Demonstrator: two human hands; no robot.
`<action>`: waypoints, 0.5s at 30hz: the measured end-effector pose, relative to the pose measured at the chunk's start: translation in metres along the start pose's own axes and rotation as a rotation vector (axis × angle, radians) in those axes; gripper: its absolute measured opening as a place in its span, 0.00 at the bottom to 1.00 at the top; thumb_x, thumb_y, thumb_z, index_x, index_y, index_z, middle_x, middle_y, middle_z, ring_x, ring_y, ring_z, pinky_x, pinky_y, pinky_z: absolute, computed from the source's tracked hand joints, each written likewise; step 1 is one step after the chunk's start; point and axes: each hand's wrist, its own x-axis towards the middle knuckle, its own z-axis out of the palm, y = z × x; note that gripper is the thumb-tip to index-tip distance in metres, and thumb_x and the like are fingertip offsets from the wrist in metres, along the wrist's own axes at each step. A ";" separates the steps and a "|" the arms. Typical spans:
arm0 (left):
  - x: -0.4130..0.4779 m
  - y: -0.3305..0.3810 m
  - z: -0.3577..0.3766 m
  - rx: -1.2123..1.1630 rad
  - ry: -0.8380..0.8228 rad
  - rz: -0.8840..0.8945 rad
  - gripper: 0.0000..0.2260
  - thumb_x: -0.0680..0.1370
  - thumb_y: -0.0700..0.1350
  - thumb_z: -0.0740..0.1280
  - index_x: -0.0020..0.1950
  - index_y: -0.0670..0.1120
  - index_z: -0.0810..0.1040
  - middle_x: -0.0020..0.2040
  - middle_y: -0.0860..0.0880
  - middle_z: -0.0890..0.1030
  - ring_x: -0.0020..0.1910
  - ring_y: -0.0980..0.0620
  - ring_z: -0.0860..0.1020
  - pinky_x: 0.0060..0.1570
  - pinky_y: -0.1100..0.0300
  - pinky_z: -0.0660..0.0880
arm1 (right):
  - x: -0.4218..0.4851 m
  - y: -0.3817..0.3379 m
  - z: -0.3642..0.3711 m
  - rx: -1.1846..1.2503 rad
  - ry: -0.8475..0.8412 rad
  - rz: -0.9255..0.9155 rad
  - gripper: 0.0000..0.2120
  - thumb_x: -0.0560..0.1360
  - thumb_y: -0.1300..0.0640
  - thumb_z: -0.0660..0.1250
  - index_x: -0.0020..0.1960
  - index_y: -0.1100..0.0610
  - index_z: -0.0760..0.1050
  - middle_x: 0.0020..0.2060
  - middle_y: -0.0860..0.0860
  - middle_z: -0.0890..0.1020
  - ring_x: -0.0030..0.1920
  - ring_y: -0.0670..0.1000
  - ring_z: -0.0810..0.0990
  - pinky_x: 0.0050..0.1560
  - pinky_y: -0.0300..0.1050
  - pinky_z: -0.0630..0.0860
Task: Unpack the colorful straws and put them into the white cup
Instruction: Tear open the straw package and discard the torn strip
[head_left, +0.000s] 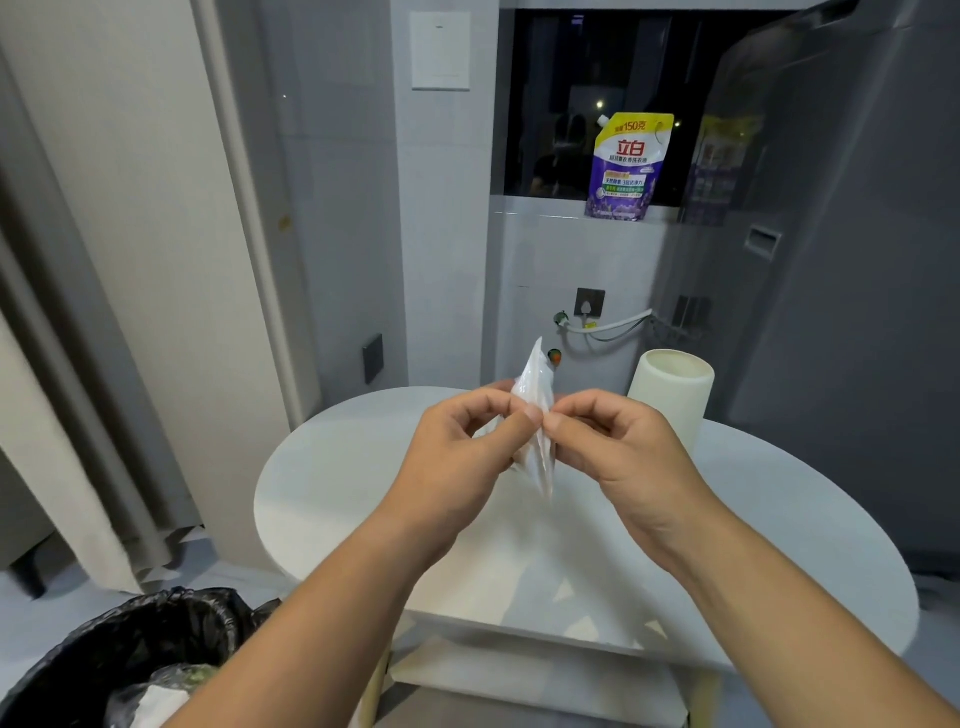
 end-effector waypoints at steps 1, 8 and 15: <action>0.000 -0.001 0.000 0.007 0.005 0.006 0.10 0.75 0.46 0.71 0.42 0.39 0.84 0.59 0.51 0.86 0.60 0.42 0.83 0.65 0.35 0.75 | 0.000 0.000 0.001 -0.025 0.013 -0.005 0.04 0.71 0.53 0.74 0.42 0.53 0.84 0.45 0.54 0.87 0.51 0.58 0.85 0.60 0.62 0.79; 0.002 -0.003 -0.003 0.123 -0.011 0.023 0.09 0.79 0.45 0.71 0.45 0.40 0.85 0.62 0.57 0.84 0.64 0.55 0.81 0.68 0.44 0.75 | -0.003 0.002 0.006 -0.144 0.046 -0.019 0.06 0.75 0.56 0.71 0.40 0.55 0.82 0.53 0.45 0.85 0.56 0.48 0.82 0.63 0.54 0.76; 0.000 -0.002 0.004 0.245 0.032 0.055 0.09 0.81 0.43 0.69 0.45 0.39 0.84 0.59 0.58 0.84 0.56 0.64 0.81 0.57 0.61 0.80 | -0.007 0.004 0.012 -0.158 0.136 -0.038 0.08 0.75 0.56 0.71 0.38 0.56 0.82 0.54 0.41 0.83 0.55 0.43 0.81 0.56 0.42 0.77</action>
